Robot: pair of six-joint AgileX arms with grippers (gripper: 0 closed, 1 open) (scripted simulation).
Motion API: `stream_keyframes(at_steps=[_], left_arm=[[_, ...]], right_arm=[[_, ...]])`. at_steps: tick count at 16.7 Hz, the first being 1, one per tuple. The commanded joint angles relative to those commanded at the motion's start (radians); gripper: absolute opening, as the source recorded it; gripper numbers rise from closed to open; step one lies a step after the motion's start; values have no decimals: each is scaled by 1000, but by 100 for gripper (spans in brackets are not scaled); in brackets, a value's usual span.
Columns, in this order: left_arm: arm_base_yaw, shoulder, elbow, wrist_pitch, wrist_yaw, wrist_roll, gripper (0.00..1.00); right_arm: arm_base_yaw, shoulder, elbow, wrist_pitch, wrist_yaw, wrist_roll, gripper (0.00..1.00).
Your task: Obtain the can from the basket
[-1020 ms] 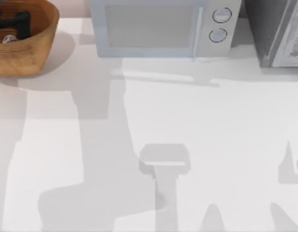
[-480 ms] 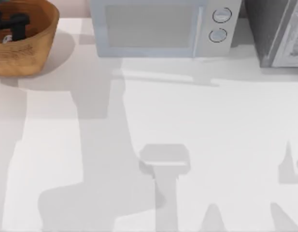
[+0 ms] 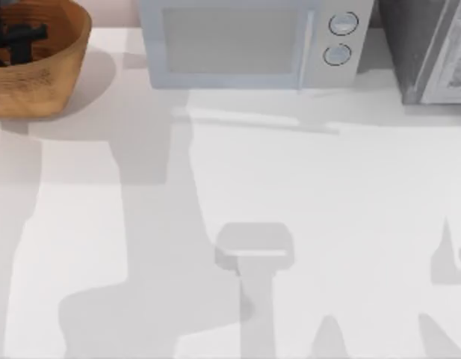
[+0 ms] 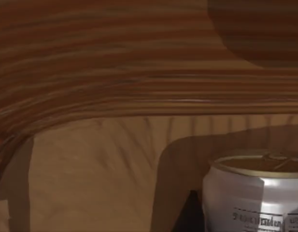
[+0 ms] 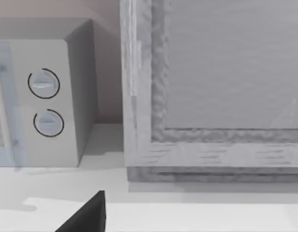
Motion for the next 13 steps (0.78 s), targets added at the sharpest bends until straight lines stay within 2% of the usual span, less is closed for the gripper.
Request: stream_keyframes(at_steps=[9,13], left_arm=[[-5,-35,6,-2,4,-3,0],[-13,-107,-84,20,-1,-9,0]], right_arm=[[0,0,0,0,0,0,100],[0,0,0,0,0,0,100]])
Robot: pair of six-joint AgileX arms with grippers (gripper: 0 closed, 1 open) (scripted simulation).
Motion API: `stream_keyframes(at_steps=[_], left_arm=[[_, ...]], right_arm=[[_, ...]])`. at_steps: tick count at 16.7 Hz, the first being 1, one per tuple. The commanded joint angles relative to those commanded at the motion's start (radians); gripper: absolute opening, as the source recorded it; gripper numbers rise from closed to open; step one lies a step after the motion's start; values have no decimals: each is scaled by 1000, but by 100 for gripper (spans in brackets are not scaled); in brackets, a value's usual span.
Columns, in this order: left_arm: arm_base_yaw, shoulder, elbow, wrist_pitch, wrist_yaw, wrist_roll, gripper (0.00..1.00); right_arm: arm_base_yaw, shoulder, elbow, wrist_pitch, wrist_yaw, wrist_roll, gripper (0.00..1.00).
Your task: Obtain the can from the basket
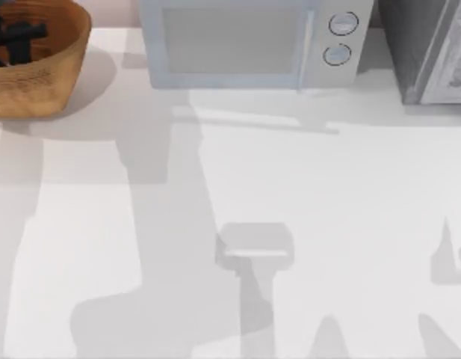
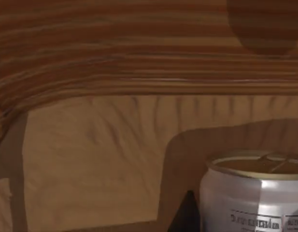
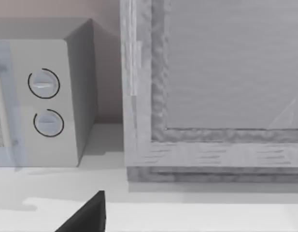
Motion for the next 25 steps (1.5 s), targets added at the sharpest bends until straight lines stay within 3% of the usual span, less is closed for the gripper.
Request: stream_keyframes(at_steps=[8,25], left_arm=[[-46,-538,-513,230,-24,-13,0],[-114,-2220,-2155,978,-207,-74,0]], right_arm=[[0,0,0,0,0,0,100],[0,0,0,0,0,0,100]])
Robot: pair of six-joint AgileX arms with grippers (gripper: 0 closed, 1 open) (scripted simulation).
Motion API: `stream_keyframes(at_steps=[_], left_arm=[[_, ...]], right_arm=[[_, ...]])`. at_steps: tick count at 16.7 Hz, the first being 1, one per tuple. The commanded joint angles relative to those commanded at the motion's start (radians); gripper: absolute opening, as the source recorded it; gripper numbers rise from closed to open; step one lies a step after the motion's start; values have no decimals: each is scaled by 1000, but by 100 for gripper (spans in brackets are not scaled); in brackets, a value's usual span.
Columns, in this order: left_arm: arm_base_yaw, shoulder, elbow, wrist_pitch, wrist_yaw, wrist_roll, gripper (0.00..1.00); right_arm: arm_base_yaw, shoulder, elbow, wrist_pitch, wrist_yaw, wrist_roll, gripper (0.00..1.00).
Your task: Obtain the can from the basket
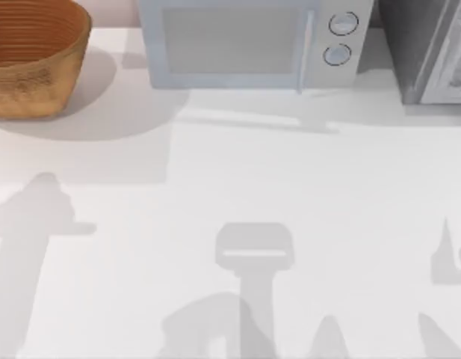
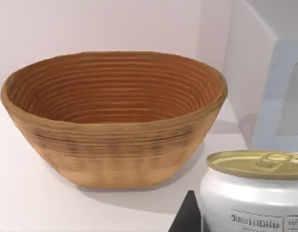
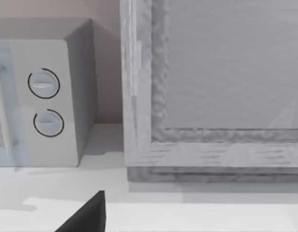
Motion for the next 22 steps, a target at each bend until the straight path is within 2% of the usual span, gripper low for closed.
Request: stream_keyframes(at_steps=[5,9,17,19,22], left_arm=[[-7,-342,-341,154,-46,-8,0],[-11,-484,-486,216,-65,-11,0],[-11,-494,-501,221,-66,-10,0],[-23,-460,-479,240,-30,-6,0],[-54,-345,-418,301,70,2,0]], right_arm=[[0,0,0,0,0,0,100],[0,0,0,0,0,0,100],[0,0,0,0,0,0,100],[0,0,0,0,0,0,100],[0,0,0,0,0,0,100]])
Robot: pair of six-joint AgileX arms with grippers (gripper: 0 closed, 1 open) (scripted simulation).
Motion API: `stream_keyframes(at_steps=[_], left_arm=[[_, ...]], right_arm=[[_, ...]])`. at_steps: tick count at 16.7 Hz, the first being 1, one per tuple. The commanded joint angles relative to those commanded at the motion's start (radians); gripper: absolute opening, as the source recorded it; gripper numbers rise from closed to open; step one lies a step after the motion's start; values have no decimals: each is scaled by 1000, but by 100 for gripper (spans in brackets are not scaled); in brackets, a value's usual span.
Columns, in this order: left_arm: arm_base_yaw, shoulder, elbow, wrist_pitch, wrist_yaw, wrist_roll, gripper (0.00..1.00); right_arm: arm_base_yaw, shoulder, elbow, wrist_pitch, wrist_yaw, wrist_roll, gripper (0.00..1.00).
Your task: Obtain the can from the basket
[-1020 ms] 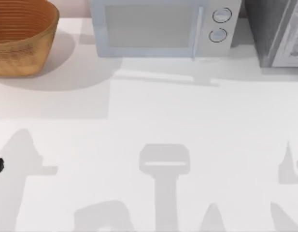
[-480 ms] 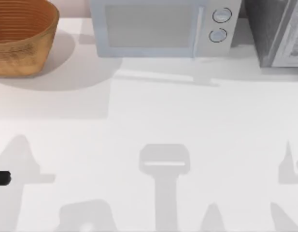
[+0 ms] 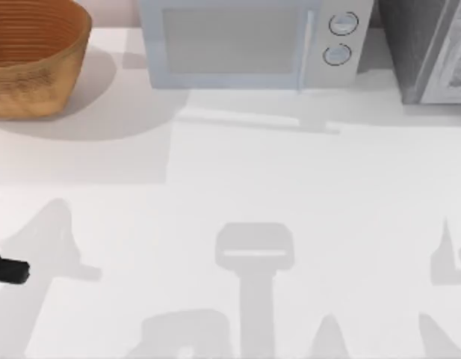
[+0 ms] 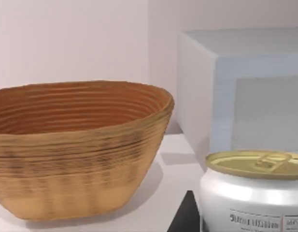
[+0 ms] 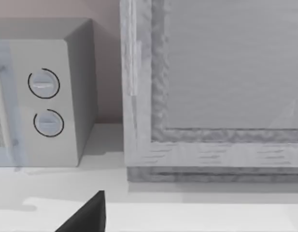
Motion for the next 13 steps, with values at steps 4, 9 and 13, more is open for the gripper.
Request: stream_keyframes(at_steps=[4,9,13], left_arm=[[-46,210,94,103,157,8,0],[-94,471,203,228,336,5,0],[-127,677,286,330,468,-3,0]], right_arm=[[0,0,0,0,0,0,100],[0,0,0,0,0,0,100],[0,0,0,0,0,0,100]])
